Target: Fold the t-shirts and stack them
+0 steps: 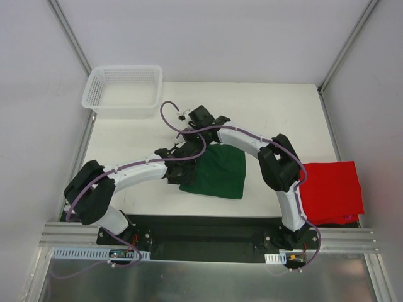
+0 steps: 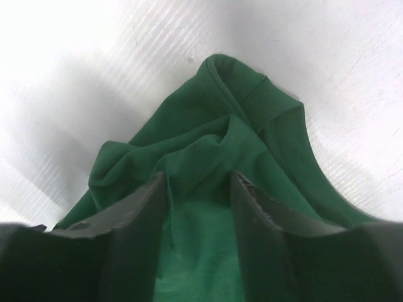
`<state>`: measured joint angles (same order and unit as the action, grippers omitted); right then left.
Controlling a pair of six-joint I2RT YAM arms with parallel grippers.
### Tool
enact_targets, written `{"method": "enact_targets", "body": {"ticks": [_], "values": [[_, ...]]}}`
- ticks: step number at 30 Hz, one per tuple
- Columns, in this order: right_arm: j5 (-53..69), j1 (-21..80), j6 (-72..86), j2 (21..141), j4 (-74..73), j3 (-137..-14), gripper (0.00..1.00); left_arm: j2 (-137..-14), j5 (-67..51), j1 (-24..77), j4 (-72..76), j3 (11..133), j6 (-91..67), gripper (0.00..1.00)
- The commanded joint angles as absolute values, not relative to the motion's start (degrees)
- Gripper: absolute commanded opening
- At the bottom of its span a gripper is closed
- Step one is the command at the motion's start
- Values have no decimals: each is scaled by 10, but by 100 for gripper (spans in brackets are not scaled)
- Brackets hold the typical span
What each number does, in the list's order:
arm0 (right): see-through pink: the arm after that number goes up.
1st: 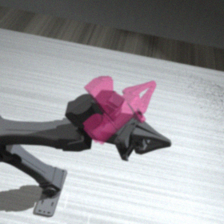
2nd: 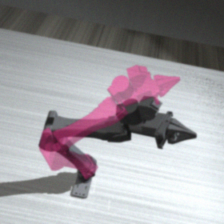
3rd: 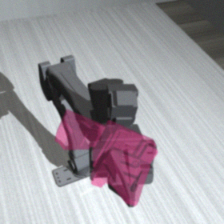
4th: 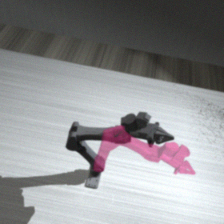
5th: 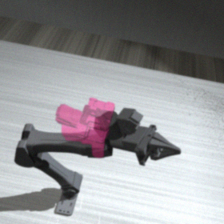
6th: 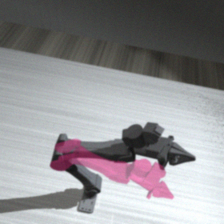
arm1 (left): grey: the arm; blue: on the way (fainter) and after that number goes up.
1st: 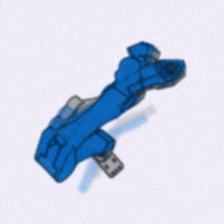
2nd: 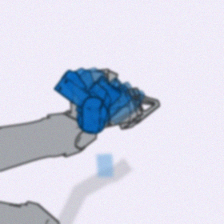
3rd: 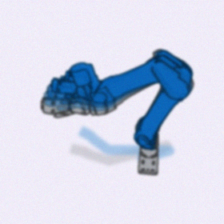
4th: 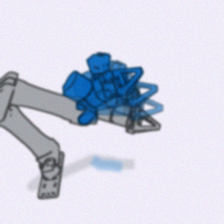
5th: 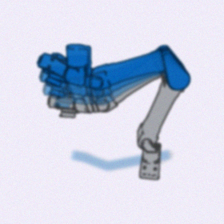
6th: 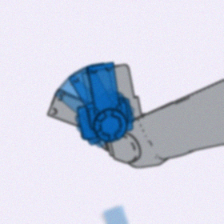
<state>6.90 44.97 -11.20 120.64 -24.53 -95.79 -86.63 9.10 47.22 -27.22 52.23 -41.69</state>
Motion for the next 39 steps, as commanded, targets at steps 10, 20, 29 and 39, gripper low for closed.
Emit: {"method": "enact_targets", "body": {"ticks": [10,20,29,39], "values": [[80,461,-111,1217,-264,-998,30,-878,80,488,-258,526,-419,35],[76,461,-112,1223,-266,-1000,1,-877,81,490,-258,523,-418,0],[60,461,-112,1245,-279,-1045,1,-879,76,497,-259,520,-421,0],[35,461,-125,1274,-313,-1099,1,-860,81,515,-259,514,-424,0]]}}
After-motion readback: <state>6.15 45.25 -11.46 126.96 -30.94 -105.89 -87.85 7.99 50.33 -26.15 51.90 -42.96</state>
